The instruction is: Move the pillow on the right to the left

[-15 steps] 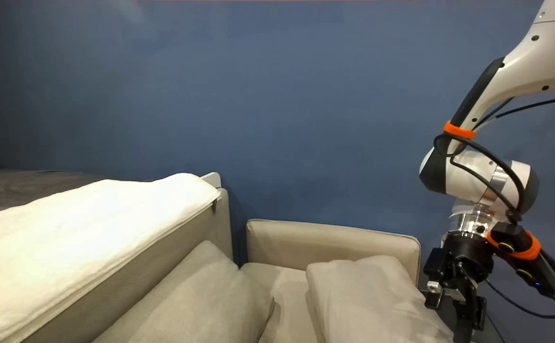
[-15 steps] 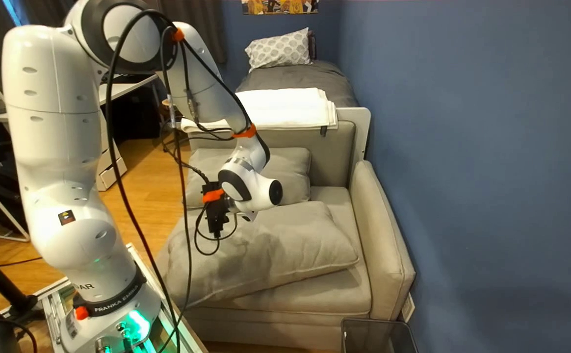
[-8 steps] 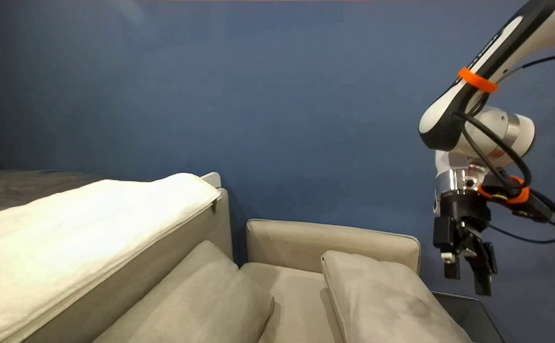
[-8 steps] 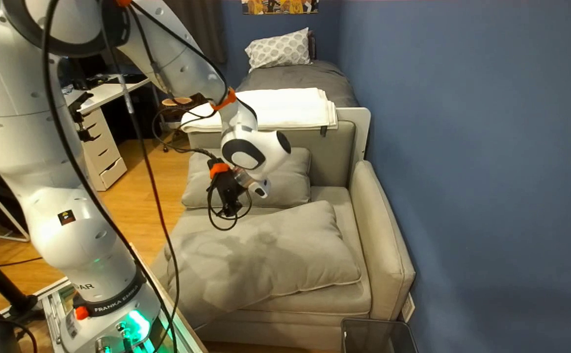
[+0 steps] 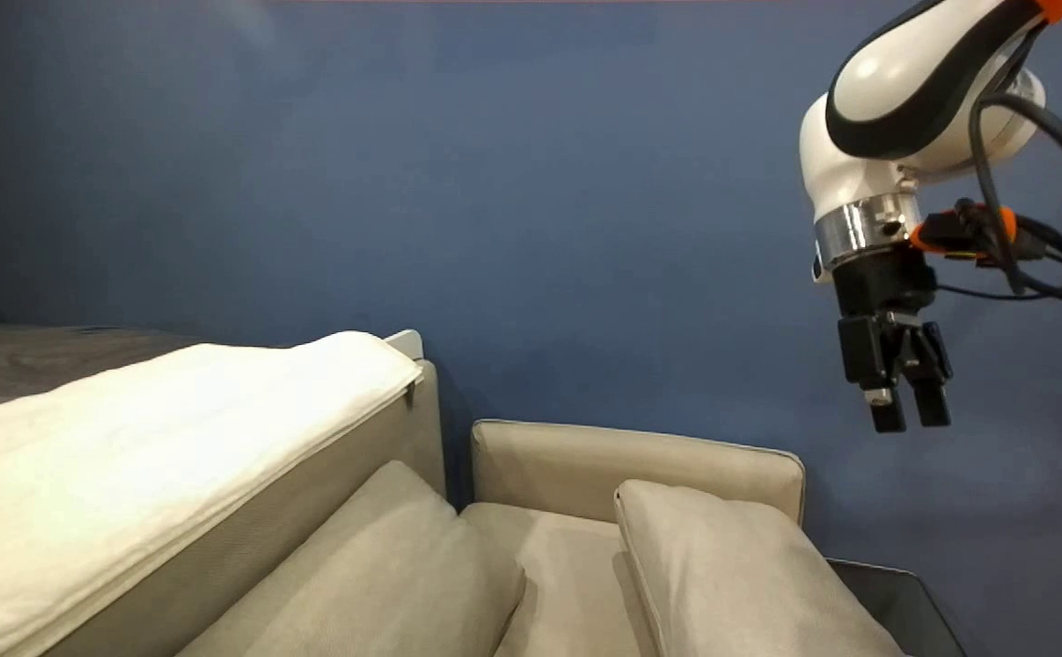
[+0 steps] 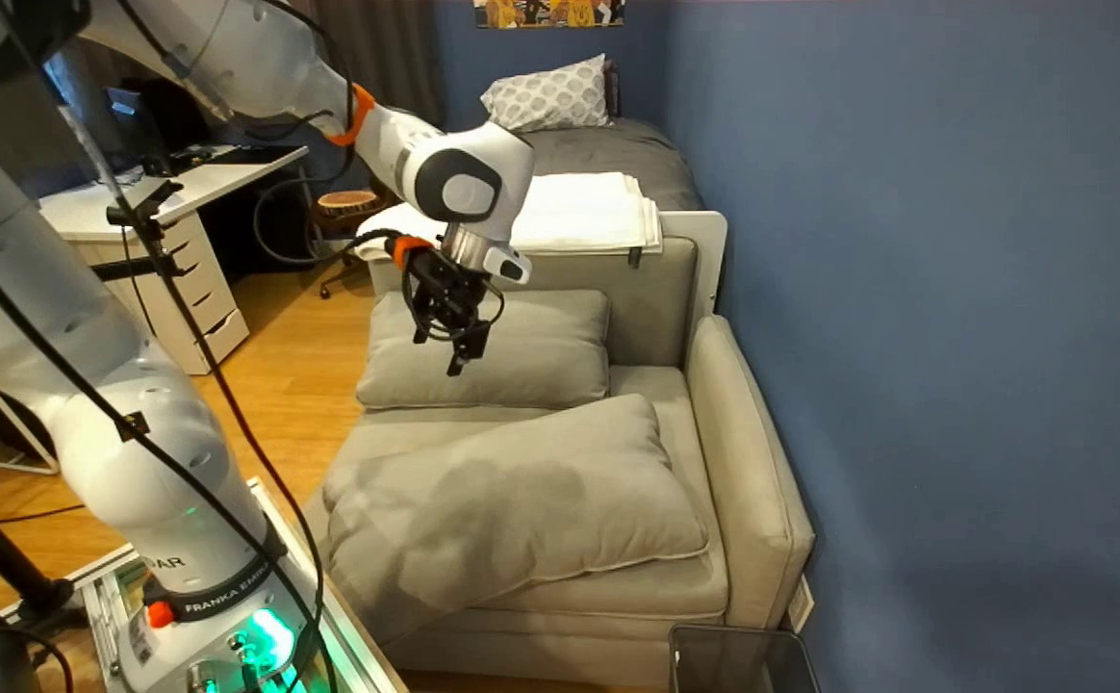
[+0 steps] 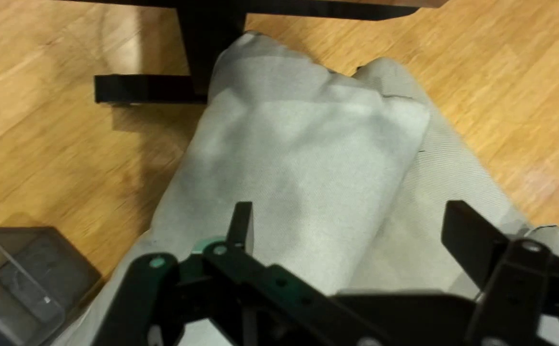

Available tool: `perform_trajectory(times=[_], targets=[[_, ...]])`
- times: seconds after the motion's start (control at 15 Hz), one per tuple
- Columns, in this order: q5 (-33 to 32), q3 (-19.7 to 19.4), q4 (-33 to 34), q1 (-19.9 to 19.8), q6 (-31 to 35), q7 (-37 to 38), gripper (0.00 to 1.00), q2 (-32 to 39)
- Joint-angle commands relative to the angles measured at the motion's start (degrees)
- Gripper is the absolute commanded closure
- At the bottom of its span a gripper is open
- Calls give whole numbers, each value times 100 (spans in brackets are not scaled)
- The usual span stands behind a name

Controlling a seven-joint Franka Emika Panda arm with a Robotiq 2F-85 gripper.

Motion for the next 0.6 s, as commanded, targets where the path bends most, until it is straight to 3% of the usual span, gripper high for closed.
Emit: perform_trajectory(times=[0.0,0.07,0.13,0.53], targets=[[-947,257,45,76,-210,422,0,-607],[-1144,293,13,98,-106,299,0,-720],[-755,166,71,86,-102,221,0,-430],[-796,163,67,94,-102,222,0,-433]])
